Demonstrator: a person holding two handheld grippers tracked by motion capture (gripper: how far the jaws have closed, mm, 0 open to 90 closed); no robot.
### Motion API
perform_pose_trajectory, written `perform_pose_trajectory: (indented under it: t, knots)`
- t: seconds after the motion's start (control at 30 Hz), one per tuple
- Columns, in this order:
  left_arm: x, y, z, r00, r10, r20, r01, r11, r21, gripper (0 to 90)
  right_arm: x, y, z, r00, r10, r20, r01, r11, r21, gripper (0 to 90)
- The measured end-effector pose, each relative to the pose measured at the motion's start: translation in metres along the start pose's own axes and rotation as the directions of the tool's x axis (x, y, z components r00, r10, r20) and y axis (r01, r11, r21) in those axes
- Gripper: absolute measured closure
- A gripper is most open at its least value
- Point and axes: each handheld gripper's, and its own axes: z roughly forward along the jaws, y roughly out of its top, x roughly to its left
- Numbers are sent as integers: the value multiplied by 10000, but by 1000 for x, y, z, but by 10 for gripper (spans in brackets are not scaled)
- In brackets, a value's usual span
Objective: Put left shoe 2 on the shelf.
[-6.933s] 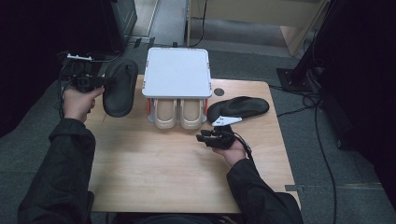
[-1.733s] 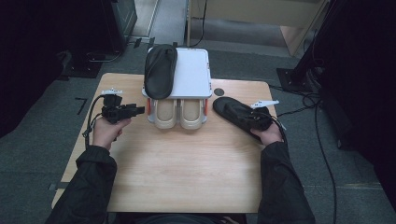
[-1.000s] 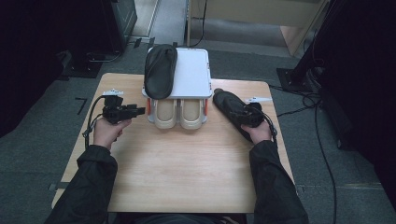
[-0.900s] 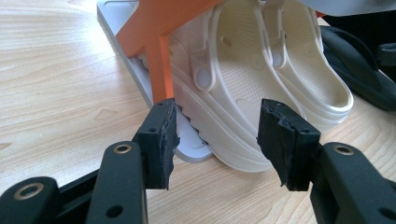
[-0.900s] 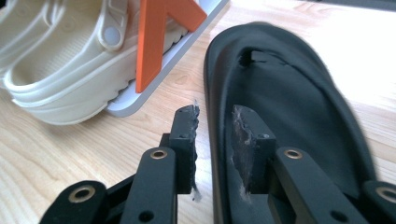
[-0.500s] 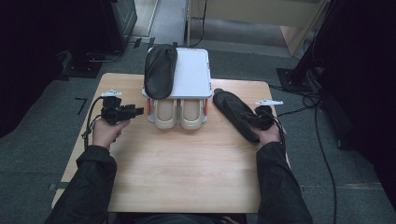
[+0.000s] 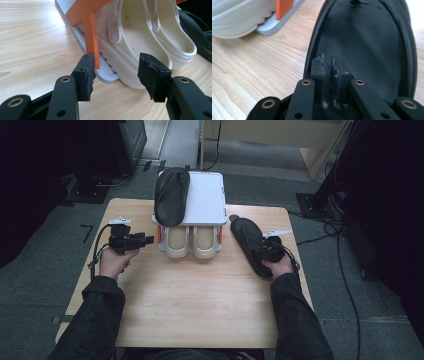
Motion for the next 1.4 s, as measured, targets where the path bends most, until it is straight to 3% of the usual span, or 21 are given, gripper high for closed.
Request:
perform_pose_trajectory:
  t: [0.33, 0.63, 0.7, 0.77, 0.97, 1.13, 1.27, 1.4]
  knots:
    - [1, 0, 0, 10000, -19, 32, 19, 10000, -6, 472, 16, 3, 10, 9979, -1, -654, 5, 10000, 60, 810]
    - [1, -1, 0, 10000, -40, 46, 40, 10000, -21, 472, 26, 7, 16, 9954, -42, -957, 45, 10000, 32, 788]
    - [1, -1, 1, 10000, -57, 59, 57, 10000, -19, 472, 26, 8, 16, 9964, -66, -848, 73, 9999, 86, 767]
    - [2, -1, 1, 10000, -67, 72, 67, 10000, -23, 472, 26, 8, 15, 9961, -47, -878, 54, 10000, 71, 756]
    - [2, -1, 1, 9999, -95, 84, 95, 9999, -35, 471, 16, 13, -2, 9973, 112, -721, -166, 9971, -738, 722]
    - [2, -1, 1, 9999, -102, 96, 102, 9999, -38, 471, 2, 13, -18, 9986, 295, -447, -360, 9877, -1521, 660]
    - [2, -2, 1, 9999, -97, 101, 97, 9999, -29, 472, -6, 11, -19, 9990, 385, -218, -415, 9864, -1588, 628]
    - [2, -2, 1, 9999, -103, 125, 104, 9999, -63, 472, -11, 7, -17, 9980, 489, -391, -554, 9810, -1861, 589]
